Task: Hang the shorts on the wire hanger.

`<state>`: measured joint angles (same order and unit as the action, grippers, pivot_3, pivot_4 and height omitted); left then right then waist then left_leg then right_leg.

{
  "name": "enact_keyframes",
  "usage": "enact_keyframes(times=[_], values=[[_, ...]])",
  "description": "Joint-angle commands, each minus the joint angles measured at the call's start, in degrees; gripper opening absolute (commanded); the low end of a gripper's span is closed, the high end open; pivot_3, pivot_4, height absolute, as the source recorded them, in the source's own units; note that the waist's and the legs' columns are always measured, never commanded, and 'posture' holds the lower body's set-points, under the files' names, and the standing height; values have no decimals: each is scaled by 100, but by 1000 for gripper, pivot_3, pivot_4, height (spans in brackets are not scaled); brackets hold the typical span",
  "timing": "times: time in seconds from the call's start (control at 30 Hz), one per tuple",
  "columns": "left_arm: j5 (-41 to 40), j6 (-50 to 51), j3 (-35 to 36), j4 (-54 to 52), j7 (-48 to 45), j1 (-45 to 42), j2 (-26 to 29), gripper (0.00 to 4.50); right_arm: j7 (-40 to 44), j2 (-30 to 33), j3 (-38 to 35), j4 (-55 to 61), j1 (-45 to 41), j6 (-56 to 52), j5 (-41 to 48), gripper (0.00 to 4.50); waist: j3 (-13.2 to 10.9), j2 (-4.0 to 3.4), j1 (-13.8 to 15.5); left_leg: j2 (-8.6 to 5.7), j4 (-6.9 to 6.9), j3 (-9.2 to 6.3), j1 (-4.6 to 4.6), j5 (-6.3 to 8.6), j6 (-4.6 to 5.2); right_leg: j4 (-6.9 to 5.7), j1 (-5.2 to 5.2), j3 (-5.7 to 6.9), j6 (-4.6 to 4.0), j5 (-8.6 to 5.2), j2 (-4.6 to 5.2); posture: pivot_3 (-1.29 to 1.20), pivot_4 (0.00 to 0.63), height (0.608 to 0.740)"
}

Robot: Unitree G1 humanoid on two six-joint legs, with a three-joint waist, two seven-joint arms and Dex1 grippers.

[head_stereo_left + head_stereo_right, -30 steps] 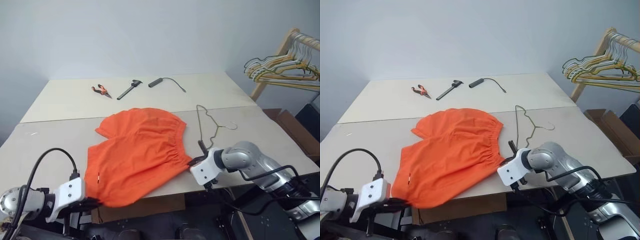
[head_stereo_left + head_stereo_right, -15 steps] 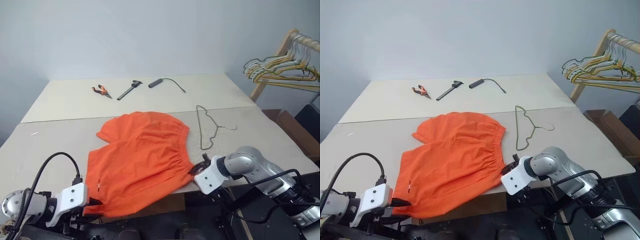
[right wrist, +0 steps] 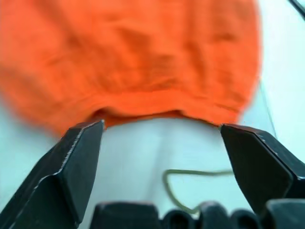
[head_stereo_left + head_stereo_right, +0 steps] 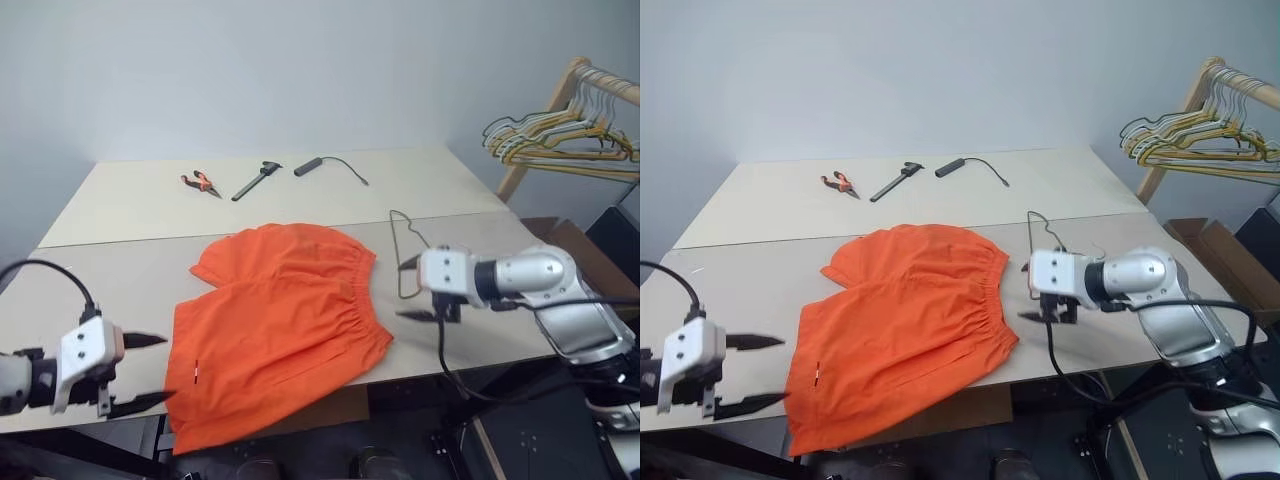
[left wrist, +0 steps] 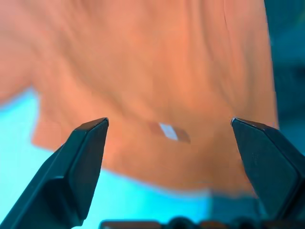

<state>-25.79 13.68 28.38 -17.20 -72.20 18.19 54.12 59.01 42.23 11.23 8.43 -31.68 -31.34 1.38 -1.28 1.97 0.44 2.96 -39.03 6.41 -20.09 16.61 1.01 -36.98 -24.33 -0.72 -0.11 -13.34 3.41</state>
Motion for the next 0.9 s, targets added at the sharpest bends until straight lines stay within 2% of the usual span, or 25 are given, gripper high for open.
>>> enact_keyframes(times=[0.03, 0.13, 0.2, 0.37, 0.47, 0.6, 0.73, 0.9], values=[[-861, 380, -192, -603, 423, -741, -302, 4482, -1709, -1152, -545, -970, -742, -2081, -127, 4500, 3, 5, -11, -1, -4, 1, -3, -2, -4, -8, -2, -3, 29, 22, 0, 68, 0, 740], [-1116, 627, -574, -864, 669, -1200, -528, 4482, -2816, -1972, -1010, -1746, -1049, -2547, -173, 4500, 3, 3, 15, -6, 0, 5, -15, -10, -17, -7, -9, 0, 29, 27, -3, 66, 0, 740], [-1114, 726, -857, -941, 785, -1429, -597, 4482, -3540, -2387, -1294, -2306, -1237, -2480, -204, 4500, 3, 0, 26, -10, 7, 5, -19, -11, -20, -8, -13, 5, 30, 27, -2, 59, 0, 740], [-1024, 739, -1224, -909, 853, -1678, -628, 4482, -4380, -2767, -1542, -3206, -1524, -2110, -137, 4500, 3, -2, -43, -16, 8, 8, -68, -11, -23, -4, -57, 0, 34, 30, -2, 52, 0, 740], [-1011, 715, -1310, -873, 827, -1750, -607, 4482, -4430, -2825, -1500, -3444, -1573, -2001, -67, 4500, 3, -2, -125, -17, 7, 4, -95, -13, -26, -5, -80, 0, 39, 33, -3, 53, 0, 740], [-1005, 688, -1350, -798, 758, -1809, -568, 4482, -4135, -2837, -1227, -3454, -1441, -2011, 20, 4500, 3, -3, -198, -16, 7, -1, -96, -13, -24, -5, -81, -2, 40, 34, -6, 50, 0, 740], [-892, 635, -1392, -731, 729, -1849, -538, 4482, -4191, -2780, -1012, -3471, -1234, -2000, -97, 4500, 3, -3, -271, -16, 7, -10, -94, -14, -24, -6, -78, 0, 41, 34, -9, 52, 0, 740], [-780, 594, -1426, -718, 699, -1818, -554, 4482, -4270, -2598, -1003, -3388, -896, -2089, -131, 4500, 4, -2, -267, -17, 5, -11, -95, -14, -24, -3, -75, -2, 44, 35, -7, 53, 0, 740]])
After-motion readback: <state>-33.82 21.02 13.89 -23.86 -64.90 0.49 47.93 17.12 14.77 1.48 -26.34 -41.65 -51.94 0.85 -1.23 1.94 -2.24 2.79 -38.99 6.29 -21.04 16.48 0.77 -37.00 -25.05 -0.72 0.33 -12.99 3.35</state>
